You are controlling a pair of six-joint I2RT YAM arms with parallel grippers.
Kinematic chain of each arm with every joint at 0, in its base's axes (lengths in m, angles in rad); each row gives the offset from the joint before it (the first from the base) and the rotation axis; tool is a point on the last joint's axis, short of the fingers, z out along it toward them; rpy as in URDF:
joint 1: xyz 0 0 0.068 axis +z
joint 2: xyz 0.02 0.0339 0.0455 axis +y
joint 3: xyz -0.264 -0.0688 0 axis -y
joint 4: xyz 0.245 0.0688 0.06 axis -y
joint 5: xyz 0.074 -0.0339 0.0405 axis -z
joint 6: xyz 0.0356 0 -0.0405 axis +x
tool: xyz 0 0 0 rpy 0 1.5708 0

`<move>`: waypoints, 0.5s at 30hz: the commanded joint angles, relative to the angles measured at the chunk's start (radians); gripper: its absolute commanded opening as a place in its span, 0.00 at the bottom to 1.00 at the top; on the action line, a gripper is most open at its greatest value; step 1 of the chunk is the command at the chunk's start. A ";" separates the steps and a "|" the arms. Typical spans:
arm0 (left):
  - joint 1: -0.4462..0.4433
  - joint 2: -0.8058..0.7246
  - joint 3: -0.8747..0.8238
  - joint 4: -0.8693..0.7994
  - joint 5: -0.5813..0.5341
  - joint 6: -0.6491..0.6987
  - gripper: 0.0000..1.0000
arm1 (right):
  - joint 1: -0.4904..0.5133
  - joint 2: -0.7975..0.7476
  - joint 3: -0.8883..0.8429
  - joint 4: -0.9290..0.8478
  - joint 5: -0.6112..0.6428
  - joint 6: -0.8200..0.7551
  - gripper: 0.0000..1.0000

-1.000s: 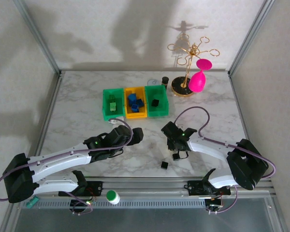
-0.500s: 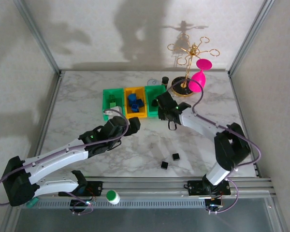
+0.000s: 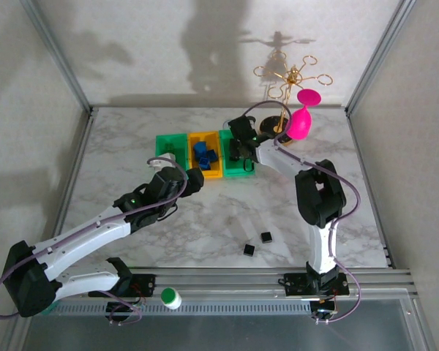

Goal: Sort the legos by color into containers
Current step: Place the lego in the container.

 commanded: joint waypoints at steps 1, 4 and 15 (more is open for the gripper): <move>0.012 -0.019 0.023 -0.030 0.007 0.020 0.99 | -0.008 0.051 0.067 -0.004 -0.029 -0.013 0.39; 0.016 -0.022 0.020 -0.029 0.008 0.020 1.00 | -0.008 0.075 0.092 0.001 -0.052 -0.011 0.39; 0.022 -0.035 0.018 -0.036 0.013 0.023 1.00 | -0.007 0.089 0.131 -0.025 -0.030 -0.022 0.50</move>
